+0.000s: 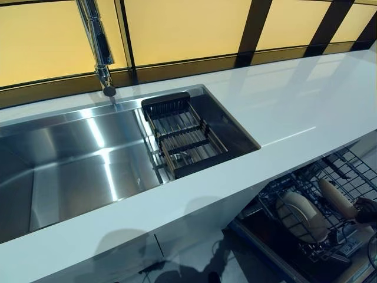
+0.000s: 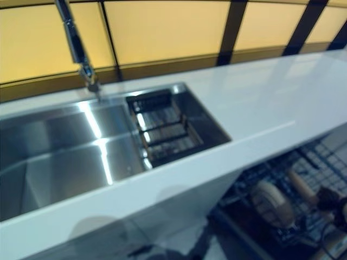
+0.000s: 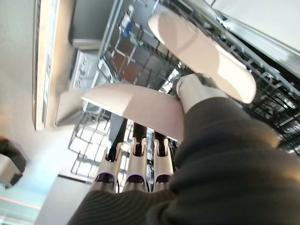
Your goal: Take plates into dishwasher
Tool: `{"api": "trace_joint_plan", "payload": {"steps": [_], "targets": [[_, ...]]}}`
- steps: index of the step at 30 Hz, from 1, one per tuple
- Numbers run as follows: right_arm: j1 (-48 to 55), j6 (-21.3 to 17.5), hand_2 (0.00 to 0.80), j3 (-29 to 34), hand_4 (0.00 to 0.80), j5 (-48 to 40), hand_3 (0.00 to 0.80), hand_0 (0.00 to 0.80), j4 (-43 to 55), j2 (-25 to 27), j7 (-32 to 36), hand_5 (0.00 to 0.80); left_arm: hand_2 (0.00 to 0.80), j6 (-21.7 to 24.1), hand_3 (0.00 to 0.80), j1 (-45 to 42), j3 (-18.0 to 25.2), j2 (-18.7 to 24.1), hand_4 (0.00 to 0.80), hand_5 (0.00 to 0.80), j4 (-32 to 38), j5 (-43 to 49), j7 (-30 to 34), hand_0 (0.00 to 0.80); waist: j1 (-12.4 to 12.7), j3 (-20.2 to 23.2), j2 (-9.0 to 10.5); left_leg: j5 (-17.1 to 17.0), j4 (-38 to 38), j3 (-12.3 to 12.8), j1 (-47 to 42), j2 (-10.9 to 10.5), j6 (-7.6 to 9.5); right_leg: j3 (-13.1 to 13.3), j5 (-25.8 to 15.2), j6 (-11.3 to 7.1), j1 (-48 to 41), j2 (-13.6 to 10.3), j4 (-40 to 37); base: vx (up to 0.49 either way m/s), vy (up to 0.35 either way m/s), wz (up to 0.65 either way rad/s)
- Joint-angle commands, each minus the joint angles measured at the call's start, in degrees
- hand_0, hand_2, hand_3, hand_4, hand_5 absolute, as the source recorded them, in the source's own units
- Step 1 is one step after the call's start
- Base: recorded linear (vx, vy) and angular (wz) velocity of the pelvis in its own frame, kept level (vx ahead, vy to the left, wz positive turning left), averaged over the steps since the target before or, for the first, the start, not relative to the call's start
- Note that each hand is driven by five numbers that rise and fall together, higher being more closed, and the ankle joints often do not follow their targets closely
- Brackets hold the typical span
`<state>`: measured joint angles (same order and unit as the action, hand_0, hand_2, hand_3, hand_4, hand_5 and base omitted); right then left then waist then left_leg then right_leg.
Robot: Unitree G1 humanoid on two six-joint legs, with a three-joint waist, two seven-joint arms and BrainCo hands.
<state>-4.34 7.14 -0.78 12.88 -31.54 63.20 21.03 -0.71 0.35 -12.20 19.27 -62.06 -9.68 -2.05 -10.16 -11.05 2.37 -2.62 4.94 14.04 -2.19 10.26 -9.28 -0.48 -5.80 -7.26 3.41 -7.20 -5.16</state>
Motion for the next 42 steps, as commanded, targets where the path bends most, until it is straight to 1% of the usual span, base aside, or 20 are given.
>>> {"api": "trace_joint_plan", "payload": {"steps": [1, 4, 9, 10, 12, 14, 17, 18, 21, 25, 27, 30, 38, 42], "targets": [[-6.1, 0.9, 0.8, -0.8, 0.8, 2.1, 0.8, 0.8, -3.2, 0.8, -3.2, 0.8, 0.0, 1.2, 0.0, 3.3, 0.3, 2.5, 0.0, 0.0, -1.5, 0.3, 0.6, 0.0, 0.8, -0.8, 1.15, 1.0, 0.1, -1.9, -1.2, -0.2, 2.19, 0.3, -1.3, -2.68, 0.0, -2.0, 0.4, 0.0, 0.0, 0.0], [-7.6, 1.0, 0.8, -1.6, 0.8, 3.0, 0.8, 0.8, -4.7, 1.0, -4.0, 0.8, 0.0, 1.3, 0.0, 3.3, 0.0, 2.6, 0.0, 0.0, -0.8, 0.0, 0.9, 0.0, 0.9, -1.6, 0.1, 0.9, 0.1, -2.6, -0.7, -0.4, 2.08, 0.3, -1.3, -2.57, 0.6, -2.2, 0.4, -0.011, -0.005, 0.0], [-9.6, 1.0, 0.8, -2.7, 0.8, 4.1, 0.8, 0.8, -6.8, 1.1, -5.1, 0.8, 0.0, 1.8, 0.0, 3.4, -0.3, 2.7, 0.0, 0.0, -0.3, -0.5, 1.3, 0.0, 1.1, -2.6, -1.01, 0.8, 0.1, -3.0, 0.0, -0.7, 1.91, 0.2, -1.4, -2.52, 1.3, -2.6, 0.5, -0.031, -0.007, 0.0], [-10.6, 1.7, 0.8, -3.2, 0.8, 4.4, 0.8, 0.8, -7.4, 1.2, -6.1, 0.8, 0.0, 2.2, 0.0, 3.5, -0.6, 2.8, 0.0, 0.0, -0.2, -0.9, 1.5, 0.0, 1.2, -3.2, -1.67, 0.7, 0.1, -3.3, 0.3, -0.9, 1.85, 0.1, -1.5, -2.46, 1.8, -2.8, 0.7, -0.038, 0.006, 0.02], [-11.2, 2.3, 0.8, -3.5, 0.8, 4.0, 0.8, 0.8, -7.5, 1.3, -6.9, 0.8, 0.0, 2.3, 0.0, 3.5, -0.7, 2.8, 0.0, 0.0, 0.0, -1.1, 1.6, 0.0, 1.2, -3.4, -2.08, 0.7, 0.1, -3.4, 0.5, -1.0, 1.81, 0.1, -1.5, -2.43, 2.0, -3.0, 0.7, -0.019, 0.004, 0.01], [-12.8, 3.0, 0.8, -3.7, 0.8, 3.7, 0.8, 0.8, -9.2, 1.4, -9.6, 0.8, 0.0, 2.5, 0.0, 3.8, -1.0, 2.6, 0.0, 0.0, 0.6, -1.5, 1.8, 0.0, 1.4, -4.1, -3.19, 0.6, 0.1, -3.7, 1.0, -1.4, 1.75, 0.1, -1.5, -2.38, 2.7, -3.3, 0.8, -0.034, 0.008, 0.03], [-14.3, 3.9, 0.8, -4.0, 0.8, 3.8, 0.8, 0.8, -10.1, 2.0, -10.7, 0.8, 0.0, 2.8, 0.0, 3.8, -1.4, 2.5, 0.0, 0.0, 1.0, -1.9, 2.1, 0.0, 1.5, -4.7, -4.22, 0.4, 0.1, -4.0, 1.4, -1.7, 1.7, 0.0, -1.6, -2.28, 3.2, -3.6, 1.0, -0.036, 0.031, 0.04], [-15.8, 4.0, 0.8, -4.3, 0.8, 3.7, 0.8, 0.8, -11.0, 2.6, -11.5, 0.8, 0.0, 2.9, 0.0, 4.0, -2.0, 2.4, 0.0, 0.0, 1.5, -2.5, 2.1, 0.0, 1.6, -5.3, -5.13, 0.3, 0.1, -4.2, 1.8, -2.0, 1.67, -0.1, -1.6, -2.23, 3.6, -3.8, 1.1, -0.045, 0.05, 0.03], [-18.0, 4.7, 0.8, -5.0, 0.8, 4.0, 0.8, 0.8, -11.2, 3.7, -12.4, 0.8, 0.0, 3.1, 0.0, 4.0, -2.4, 2.3, 0.0, 0.0, 2.1, -3.4, 2.4, 0.0, 1.6, -6.0, -6.52, 0.1, 0.1, -4.6, 2.3, -2.6, 1.66, -0.1, -1.5, -2.14, 4.3, -4.2, 1.2, -0.035, 0.053, 0.04], [-20.5, 5.7, 0.8, -6.1, 0.8, 5.3, 0.8, 0.8, -11.9, 5.1, -13.1, 0.8, 0.0, 3.7, 0.0, 3.9, -2.9, 2.0, 0.0, 0.0, 2.4, -4.0, 2.6, 0.0, 1.6, -6.6, -7.73, 0.0, 0.1, -4.9, 2.8, -3.1, 1.6, -0.2, -1.5, -2.05, 4.8, -4.6, 1.3, -0.004, 0.01, 0.01], [-21.7, 6.2, 0.8, -6.7, 0.8, 5.3, 0.8, 0.8, -12.4, 5.9, -13.1, 0.8, 0.0, 3.8, 0.0, 4.0, -3.1, 2.0, 0.0, 0.0, 2.6, -4.3, 2.7, 0.0, 1.6, -6.8, -8.15, -0.1, 0.1, -5.0, 3.1, -3.3, 1.58, -0.3, -1.5, -1.98, 5.1, -4.7, 1.3, 0.0, 0.0, 0.0], [-22.7, 5.9, 0.8, -6.9, 0.8, 5.3, 0.8, 0.8, -13.8, 6.6, -13.4, 0.8, 0.0, 3.9, 0.0, 4.0, -3.4, 1.9, 0.0, 0.0, 2.9, -4.5, 2.8, 0.0, 1.7, -7.0, -8.64, -0.1, 0.1, -5.2, 3.3, -3.4, 1.54, -0.5, -1.4, -1.9, 5.3, -4.8, 1.4, -0.012, 0.006, 0.06], [-23.3, 6.8, 0.8, -7.3, 0.8, 6.6, 0.8, 0.8, -15.1, 7.6, -13.1, 0.8, 0.0, 3.8, 0.0, 4.2, -3.7, 2.2, 0.0, 0.0, 3.4, -4.1, 2.5, 0.0, 2.0, -7.0, -8.64, -0.2, 0.1, -5.4, 3.7, -3.5, 1.55, -0.9, -1.5, -1.9, 5.9, -4.9, 1.5, -0.003, -0.01, 0.03], [-23.9, 6.2, 0.8, -7.3, 0.8, 7.1, 0.8, 0.8, -16.8, 8.5, -12.7, 0.8, 0.0, 3.9, 0.0, 4.2, -3.9, 2.5, 0.0, 0.0, 3.6, -4.3, 2.6, 0.0, 2.1, -7.2, -8.74, -0.4, 0.1, -5.5, 4.0, -3.4, 1.54, -0.9, -1.5, -1.86, 5.9, -4.9, 1.5, 0.0, 0.0, 0.0]]}}
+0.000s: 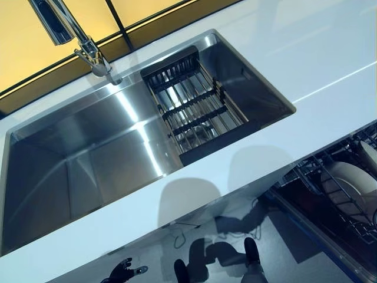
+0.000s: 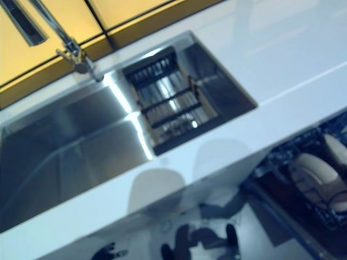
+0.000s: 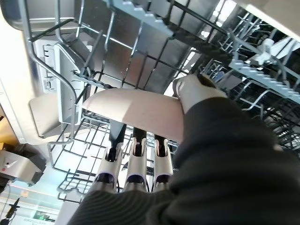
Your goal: Take plates into dishwasher
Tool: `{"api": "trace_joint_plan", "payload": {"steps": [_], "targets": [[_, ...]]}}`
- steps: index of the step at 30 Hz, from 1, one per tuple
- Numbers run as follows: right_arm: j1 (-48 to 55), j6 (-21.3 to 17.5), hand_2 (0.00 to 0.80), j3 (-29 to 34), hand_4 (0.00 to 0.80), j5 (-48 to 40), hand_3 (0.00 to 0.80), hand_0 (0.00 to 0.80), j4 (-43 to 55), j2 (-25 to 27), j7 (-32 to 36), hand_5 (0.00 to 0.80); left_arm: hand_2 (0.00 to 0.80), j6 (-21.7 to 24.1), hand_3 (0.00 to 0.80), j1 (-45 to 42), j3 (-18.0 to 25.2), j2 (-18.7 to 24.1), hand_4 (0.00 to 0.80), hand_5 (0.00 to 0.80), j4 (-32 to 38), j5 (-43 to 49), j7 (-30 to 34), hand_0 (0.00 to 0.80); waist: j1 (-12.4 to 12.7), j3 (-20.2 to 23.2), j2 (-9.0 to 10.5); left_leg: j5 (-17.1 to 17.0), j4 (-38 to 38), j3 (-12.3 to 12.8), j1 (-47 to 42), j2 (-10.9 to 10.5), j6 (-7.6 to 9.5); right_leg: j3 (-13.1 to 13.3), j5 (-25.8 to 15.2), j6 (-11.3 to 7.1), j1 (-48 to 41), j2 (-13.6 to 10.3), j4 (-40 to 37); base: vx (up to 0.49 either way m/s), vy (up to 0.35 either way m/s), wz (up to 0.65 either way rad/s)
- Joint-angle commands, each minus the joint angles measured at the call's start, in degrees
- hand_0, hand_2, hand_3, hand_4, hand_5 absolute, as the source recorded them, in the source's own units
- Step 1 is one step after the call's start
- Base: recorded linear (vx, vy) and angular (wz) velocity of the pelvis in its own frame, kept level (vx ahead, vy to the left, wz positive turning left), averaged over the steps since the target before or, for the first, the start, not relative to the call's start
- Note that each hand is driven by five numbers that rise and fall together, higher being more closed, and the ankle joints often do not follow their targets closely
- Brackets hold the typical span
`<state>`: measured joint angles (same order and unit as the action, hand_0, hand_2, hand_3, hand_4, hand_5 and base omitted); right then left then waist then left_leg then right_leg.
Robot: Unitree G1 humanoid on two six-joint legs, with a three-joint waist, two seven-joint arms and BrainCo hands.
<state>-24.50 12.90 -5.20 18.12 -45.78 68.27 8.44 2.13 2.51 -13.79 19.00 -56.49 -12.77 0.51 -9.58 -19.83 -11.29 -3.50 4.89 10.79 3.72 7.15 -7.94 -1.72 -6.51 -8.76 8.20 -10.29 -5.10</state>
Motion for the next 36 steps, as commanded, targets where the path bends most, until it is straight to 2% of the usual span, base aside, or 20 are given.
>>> {"api": "trace_joint_plan", "payload": {"steps": [1, 8, 12, 13, 14, 15, 25, 36], "targets": [[-3.6, 0.4, 0.8, -2.8, 0.8, 1.8, 0.8, 0.8, -2.6, 3.4, -0.1, 0.8, 0.0, 0.9, 0.0, 2.1, -2.4, 2.9, 0.0, 0.0, -1.9, -1.2, 0.0, 0.0, 1.6, 1.6, 4.92, 0.5, 0.1, -2.3, -1.9, -0.3, 0.18, 0.3, -0.8, -0.36, 1.1, -1.8, 1.5, 0.0, 0.0, 0.0], [-2.8, 1.7, 0.8, -2.3, 0.8, 1.8, 0.8, 0.8, -3.0, 3.2, -0.1, 0.8, 0.0, 1.3, 0.0, 2.1, -2.3, 3.1, 0.0, 0.0, -2.4, -0.4, 0.3, 0.0, 1.7, 1.9, 5.33, 0.6, 0.1, -2.2, -2.3, -0.2, 0.28, 0.2, -0.8, -0.38, 0.6, -1.7, 1.4, 0.001, -0.003, 0.0], [-3.1, 3.6, 0.794, -1.7, 0.794, 1.1, 0.794, 0.794, -4.8, 3.4, -2.9, 0.794, 0.0, 1.0, 0.0, 2.2, -2.4, 3.1, 0.0, 0.0, -2.3, -0.2, 0.2, 0.0, 1.9, 2.1, 5.47, 0.5, 0.1, -2.2, -2.4, -0.1, 0.28, 0.1, -0.8, -0.38, 0.4, -1.7, 1.4, 0.0, 0.0, 0.0], [-3.2, 3.6, 0.577, -1.6, 0.577, 0.7, 0.577, 0.577, -4.9, 3.5, -3.4, 0.577, 0.0, 1.1, 0.0, 2.1, -2.4, 3.1, 0.0, 0.0, -2.3, -0.1, 0.2, 0.0, 1.9, 2.1, 5.47, 0.5, 0.1, -2.2, -2.4, -0.1, 0.27, 0.1, -0.8, -0.38, 0.4, -1.6, 1.4, 0.0, 0.0, 0.0], [-3.3, 3.6, 0.072, -1.5, 0.072, 0.3, 0.072, 0.072, -5.2, 3.4, -4.5, 0.072, 0.0, 1.1, 0.0, 2.1, -2.5, 3.1, 0.0, 0.0, -2.4, -0.2, 0.2, 0.0, 1.9, 2.2, 5.47, 0.5, 0.1, -2.3, -2.5, -0.1, 0.3, 0.1, -0.8, -0.38, 0.3, -1.6, 1.4, 0.0, 0.0, 0.0], [-3.4, 3.6, 0.0, -1.3, 0.0, 0.1, 0.0, 0.0, -4.9, 3.2, -4.9, 0.0, 0.0, 1.3, 0.0, 2.0, -2.6, 3.0, 0.0, 0.0, -2.6, -0.2, 0.3, 0.0, 1.9, 2.3, 5.51, 0.5, 0.1, -2.3, -2.5, 0.0, 0.31, 0.2, -0.7, -0.38, 0.2, -1.5, 1.3, 0.0, 0.0, 0.0], [-2.6, 3.1, 0.0, -0.6, 0.0, 0.5, 0.0, 0.0, -1.3, 3.5, -4.5, 0.0, 0.0, 0.9, 0.0, 1.3, -2.5, 2.5, 0.0, 0.0, -3.2, 0.0, 0.2, 0.0, 1.5, 3.8, 6.7, 0.7, 0.1, -1.7, -3.6, 0.4, 0.22, 0.6, -0.5, -0.47, -1.1, -1.1, 1.0, 0.026, 0.012, 0.0], [0.4, 1.5, 0.0, 0.4, 0.0, 1.5, 0.0, 0.0, -1.3, 3.3, -1.8, 0.0, 0.0, -0.2, 0.0, 0.6, -1.2, 2.5, 0.0, 0.0, -5.3, 1.6, -0.8, 0.0, 1.4, 6.7, 10.76, 1.5, 0.1, -0.6, -5.4, 1.7, 0.58, 1.3, -0.4, -0.67, -3.2, -0.1, 0.7, 0.051, 0.006, -0.02]]}}
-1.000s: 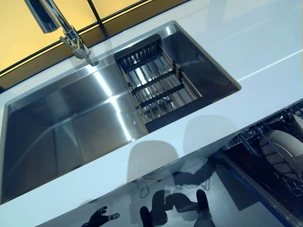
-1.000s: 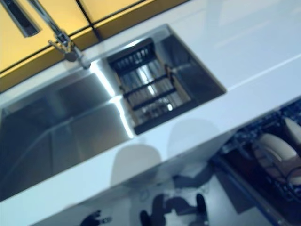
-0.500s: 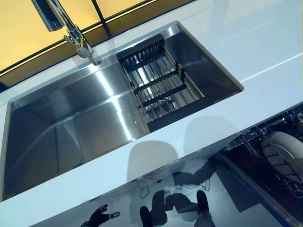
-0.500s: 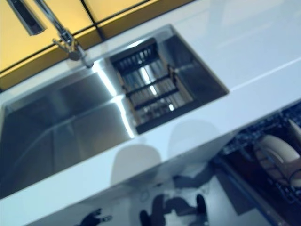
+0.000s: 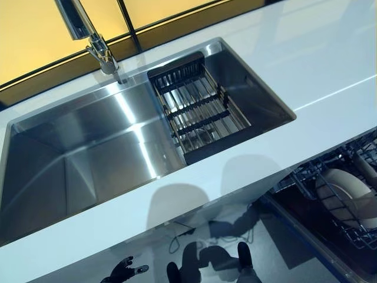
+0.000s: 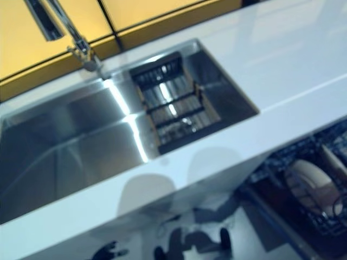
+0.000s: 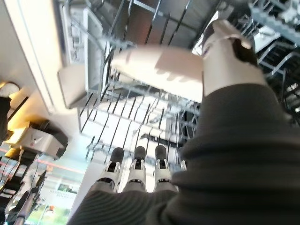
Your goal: Take plates into dishwasher
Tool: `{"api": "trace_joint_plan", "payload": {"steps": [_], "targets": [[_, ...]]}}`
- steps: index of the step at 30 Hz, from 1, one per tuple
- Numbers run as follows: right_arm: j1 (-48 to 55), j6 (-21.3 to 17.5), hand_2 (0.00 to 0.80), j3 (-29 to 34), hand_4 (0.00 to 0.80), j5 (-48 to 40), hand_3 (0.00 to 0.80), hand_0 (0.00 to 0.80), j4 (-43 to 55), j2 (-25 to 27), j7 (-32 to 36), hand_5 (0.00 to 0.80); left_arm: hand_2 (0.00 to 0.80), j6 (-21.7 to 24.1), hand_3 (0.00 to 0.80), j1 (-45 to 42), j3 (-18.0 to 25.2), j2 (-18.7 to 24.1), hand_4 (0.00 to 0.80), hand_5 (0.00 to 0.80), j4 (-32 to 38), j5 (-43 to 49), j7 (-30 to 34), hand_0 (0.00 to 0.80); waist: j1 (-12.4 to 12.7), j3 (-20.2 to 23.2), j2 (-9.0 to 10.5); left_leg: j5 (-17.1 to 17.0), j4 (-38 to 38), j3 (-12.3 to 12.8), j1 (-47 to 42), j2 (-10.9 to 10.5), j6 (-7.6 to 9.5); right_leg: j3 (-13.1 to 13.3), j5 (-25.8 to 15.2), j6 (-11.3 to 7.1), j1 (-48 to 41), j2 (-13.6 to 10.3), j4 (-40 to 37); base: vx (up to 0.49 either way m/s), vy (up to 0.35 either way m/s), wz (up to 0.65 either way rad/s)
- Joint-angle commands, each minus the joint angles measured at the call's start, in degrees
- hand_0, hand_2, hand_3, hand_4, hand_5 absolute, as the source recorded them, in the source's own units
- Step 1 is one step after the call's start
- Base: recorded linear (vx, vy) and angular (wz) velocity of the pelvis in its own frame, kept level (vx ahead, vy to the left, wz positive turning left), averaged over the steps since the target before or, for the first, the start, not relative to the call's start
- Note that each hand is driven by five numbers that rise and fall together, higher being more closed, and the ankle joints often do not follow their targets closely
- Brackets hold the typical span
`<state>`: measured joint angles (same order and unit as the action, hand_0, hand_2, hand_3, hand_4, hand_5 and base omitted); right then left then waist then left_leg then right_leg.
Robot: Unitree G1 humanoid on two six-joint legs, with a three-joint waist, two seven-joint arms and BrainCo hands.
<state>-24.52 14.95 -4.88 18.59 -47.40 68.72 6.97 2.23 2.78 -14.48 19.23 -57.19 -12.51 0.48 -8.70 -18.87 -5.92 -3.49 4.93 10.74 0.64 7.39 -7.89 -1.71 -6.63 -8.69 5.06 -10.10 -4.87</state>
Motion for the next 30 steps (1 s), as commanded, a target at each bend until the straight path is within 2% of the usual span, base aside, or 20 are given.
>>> {"api": "trace_joint_plan", "payload": {"steps": [1, 11, 17, 25, 27, 30], "targets": [[1.0, -1.0, 0.0, 0.3, 0.0, 1.1, 0.0, 0.0, 0.1, 2.8, 0.3, 0.0, 0.0, -0.2, 0.0, 0.2, -0.4, 2.4, 0.0, 0.0, -5.1, 1.7, -1.0, 0.0, 0.6, 6.3, 6.16, 1.6, 0.1, -0.2, -2.5, 1.8, 0.54, 1.4, -0.2, -0.8, -0.4, -0.1, 0.4, 0.047, -0.009, -0.02], [3.7, -3.7, 0.0, 1.8, 0.0, 0.3, 0.0, 0.0, -0.2, 3.5, 0.7, 0.0, 0.0, -1.0, 0.0, 0.2, 0.5, 1.8, 0.0, 0.0, -7.4, 2.8, -2.0, 0.0, 0.2, 9.4, 9.03, 1.9, 0.1, 1.2, -4.4, 2.9, 0.62, 2.1, -0.1, -1.06, -2.1, 0.7, 0.1, 0.061, 0.017, -0.04], [5.8, -4.2, 0.0, 3.6, 0.0, 0.1, 0.0, 0.0, 2.0, 4.1, 1.1, 0.0, 0.0, -4.9, 0.0, 0.3, 1.6, 1.3, 0.0, 0.0, -9.9, 4.9, -4.5, 0.0, -0.3, 11.9, 10.96, 2.3, 0.1, 2.1, -5.9, 3.2, 0.92, 2.7, 0.0, -1.25, -3.3, 1.0, 0.2, 0.062, 0.036, -0.08], [9.6, -3.3, 0.0, 7.7, 0.0, -3.1, 0.0, 0.0, 3.3, 4.9, 0.8, 0.0, 0.0, -8.3, 0.0, 0.5, 3.2, 1.1, 0.0, 0.0, -11.9, 6.1, -6.8, 0.0, -0.6, 13.8, 12.1, 2.7, 0.1, 2.8, -6.9, 3.4, 1.27, 3.0, -0.1, -1.5, -4.4, 1.2, 0.1, 0.017, 0.02, 0.0], [11.4, -2.7, 0.0, 10.0, 0.0, -4.7, 0.0, 0.0, 4.0, 4.7, 0.7, 0.0, 0.0, -11.6, 0.0, 0.8, 4.3, 1.4, 0.0, 0.0, -13.7, 7.3, -7.6, 0.0, -1.0, 14.6, 12.44, 2.7, 0.1, 3.1, -7.3, 3.5, 1.31, 3.2, -0.2, -1.52, -4.7, 1.5, 0.1, 0.011, 0.018, -0.04], [12.7, -2.8, 0.0, 11.4, 0.0, -5.5, 0.0, 0.0, 4.0, 4.2, 0.1, 0.0, 0.0, -13.5, 0.0, 1.2, 5.2, 1.6, 0.0, 0.0, -15.5, 8.3, -7.8, 0.0, -1.3, 15.0, 12.63, 2.6, 0.1, 3.3, -7.5, 3.7, 1.25, 3.3, -0.2, -1.54, -4.8, 1.6, 0.1, 0.003, 0.001, -0.11]]}}
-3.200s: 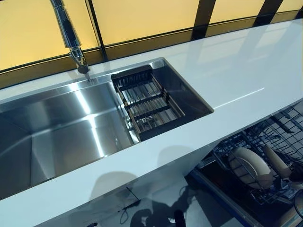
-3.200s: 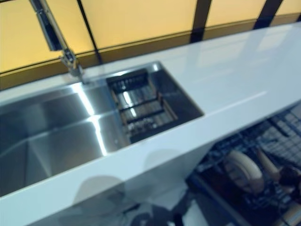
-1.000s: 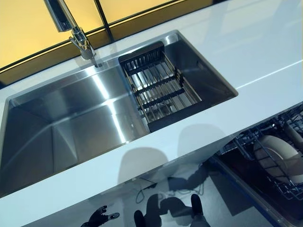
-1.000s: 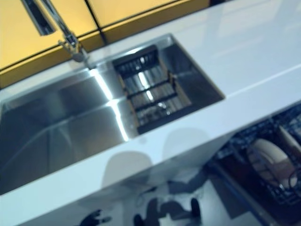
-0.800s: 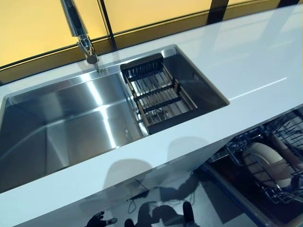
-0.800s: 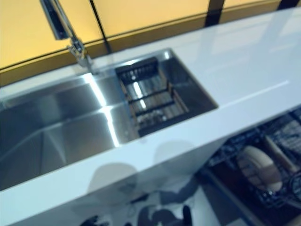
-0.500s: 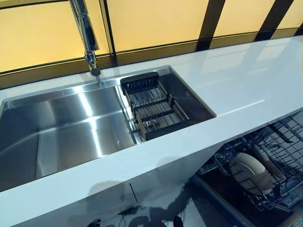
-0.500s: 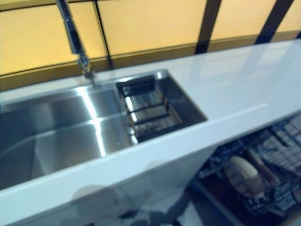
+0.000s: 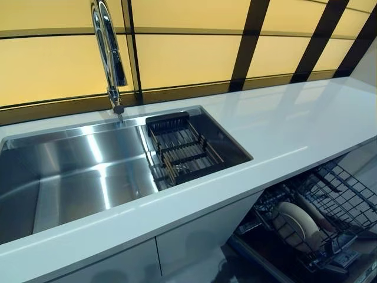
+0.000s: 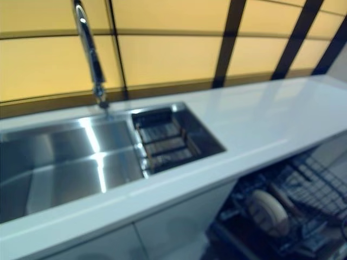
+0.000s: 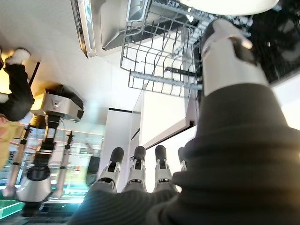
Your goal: Take plates into dishwasher
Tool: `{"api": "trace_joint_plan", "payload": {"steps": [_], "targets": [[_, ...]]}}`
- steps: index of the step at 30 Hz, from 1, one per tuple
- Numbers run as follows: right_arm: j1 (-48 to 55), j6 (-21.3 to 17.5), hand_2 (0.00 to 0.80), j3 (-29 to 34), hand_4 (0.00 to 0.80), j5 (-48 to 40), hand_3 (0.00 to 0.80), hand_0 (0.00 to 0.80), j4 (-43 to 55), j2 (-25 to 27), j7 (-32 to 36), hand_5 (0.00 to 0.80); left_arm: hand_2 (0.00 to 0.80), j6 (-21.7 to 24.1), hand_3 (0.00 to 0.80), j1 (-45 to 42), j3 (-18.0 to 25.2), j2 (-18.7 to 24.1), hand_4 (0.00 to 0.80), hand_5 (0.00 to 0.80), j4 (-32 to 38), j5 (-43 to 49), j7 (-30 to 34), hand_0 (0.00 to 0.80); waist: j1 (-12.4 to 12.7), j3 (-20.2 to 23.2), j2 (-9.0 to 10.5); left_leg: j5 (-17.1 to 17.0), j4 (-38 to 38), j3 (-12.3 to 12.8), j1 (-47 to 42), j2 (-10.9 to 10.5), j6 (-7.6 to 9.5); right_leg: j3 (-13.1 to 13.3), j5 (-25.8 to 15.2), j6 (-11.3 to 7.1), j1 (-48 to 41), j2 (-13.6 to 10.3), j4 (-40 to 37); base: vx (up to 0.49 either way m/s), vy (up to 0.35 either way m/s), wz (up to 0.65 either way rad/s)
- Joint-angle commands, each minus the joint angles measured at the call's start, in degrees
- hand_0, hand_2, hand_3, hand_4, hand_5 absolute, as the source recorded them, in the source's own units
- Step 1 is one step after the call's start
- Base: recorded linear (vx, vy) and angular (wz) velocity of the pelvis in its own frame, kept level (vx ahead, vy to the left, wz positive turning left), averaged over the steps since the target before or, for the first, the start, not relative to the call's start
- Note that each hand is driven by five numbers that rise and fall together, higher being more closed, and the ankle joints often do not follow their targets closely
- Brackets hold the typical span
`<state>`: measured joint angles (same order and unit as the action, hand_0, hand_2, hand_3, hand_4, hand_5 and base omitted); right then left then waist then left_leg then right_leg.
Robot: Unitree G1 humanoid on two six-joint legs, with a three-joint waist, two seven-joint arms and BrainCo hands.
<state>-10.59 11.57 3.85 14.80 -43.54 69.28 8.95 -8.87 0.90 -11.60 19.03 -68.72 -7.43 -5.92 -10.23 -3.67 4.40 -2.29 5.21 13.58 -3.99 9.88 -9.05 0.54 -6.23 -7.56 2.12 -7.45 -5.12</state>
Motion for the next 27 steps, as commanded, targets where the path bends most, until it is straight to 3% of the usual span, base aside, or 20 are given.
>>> {"api": "trace_joint_plan", "payload": {"steps": [1, 8, 13, 16, 21, 24, 27], "targets": [[-0.2, 0.4, 0.0, 3.8, 0.0, -2.6, 0.0, 0.0, 0.5, 3.0, -2.7, 0.0, 0.0, -3.5, 0.0, 3.3, 2.8, 1.9, 0.0, 0.0, -5.2, 3.9, -1.5, 0.0, -0.2, 0.1, 2.44, 1.5, -0.2, 0.7, -3.1, 1.4, 2.36, 1.2, -0.6, -2.64, -2.0, -0.9, 0.3, 0.014, -0.009, -0.17], [2.4, -2.4, 0.0, 7.1, 0.0, -7.7, 0.0, 0.0, 5.2, 1.8, -5.1, 0.0, 0.0, -7.3, 0.0, 4.0, 4.1, 1.9, 0.0, 0.0, -7.4, 6.4, -1.0, 0.0, -1.2, 0.9, 2.67, 1.9, -0.2, 1.3, -4.4, 1.3, 2.61, 2.7, -0.7, -2.5, -2.4, -0.4, 0.6, 0.014, -0.03, -0.04], [3.6, -3.3, 0.0, 11.0, 0.0, -11.6, 0.0, 0.0, 9.1, 1.9, -11.0, 0.0, 0.0, -8.8, 0.0, 3.7, 5.7, 2.3, 0.0, 0.0, -8.0, 4.5, -3.7, 0.0, -1.8, 1.7, 2.55, 1.3, -0.2, 1.3, -4.7, 2.0, 2.29, 3.1, 0.2, -1.71, -3.0, 0.9, 1.0, -0.009, -0.11, -0.17], [6.5, -4.4, 0.0, 14.9, 0.0, -12.9, 0.0, 0.0, 8.5, 1.2, -17.5, 0.0, 0.0, -8.6, 0.0, 3.2, 7.5, 2.4, 0.0, 0.0, -9.1, 0.5, -6.0, 0.0, -1.5, 1.6, 2.35, 0.5, -0.2, 1.1, -4.7, 3.1, 1.76, 2.0, 1.1, -0.67, -3.4, 1.8, 1.3, -0.038, -0.177, -0.01], [8.3, -4.1, 0.0, 18.5, 0.0, -14.5, 0.0, 0.0, 6.4, 1.4, -22.3, 0.0, 0.0, -6.6, 0.0, 1.1, 10.1, 3.3, 0.0, 0.0, -10.1, -1.3, -6.8, 0.0, -0.3, 1.2, 2.17, -2.2, -0.2, 0.5, -3.6, 4.8, 0.57, 0.1, 1.4, 0.59, -4.2, 3.6, 1.0, -0.019, -0.176, 0.02], [8.5, -3.8, 0.0, 20.9, 0.0, -15.9, 0.0, 0.0, 3.4, 2.5, -24.6, 0.0, 0.0, -5.5, 0.0, 1.6, 10.1, 3.8, 0.0, 0.0, -9.5, -0.9, -6.3, 0.0, 0.3, 0.4, 1.93, -3.7, -0.7, 0.9, -2.1, 4.3, 0.03, -1.2, 1.2, 0.94, -4.4, 3.9, 0.8, -0.121, -0.062, 0.14], [7.5, -4.0, 0.0, 21.7, 0.0, -17.0, 0.0, 0.0, 0.7, 4.3, -24.5, 0.0, 0.0, -4.9, 0.0, 3.4, 9.3, 3.4, 0.0, 0.0, -9.0, -1.0, -5.8, 0.0, -0.6, -0.2, 1.6, -2.8, -7.4, 0.7, -2.6, 2.8, 0.06, -1.4, 1.0, 2.54, -3.0, 4.1, 1.7, -0.243, 0.022, 0.11]]}}
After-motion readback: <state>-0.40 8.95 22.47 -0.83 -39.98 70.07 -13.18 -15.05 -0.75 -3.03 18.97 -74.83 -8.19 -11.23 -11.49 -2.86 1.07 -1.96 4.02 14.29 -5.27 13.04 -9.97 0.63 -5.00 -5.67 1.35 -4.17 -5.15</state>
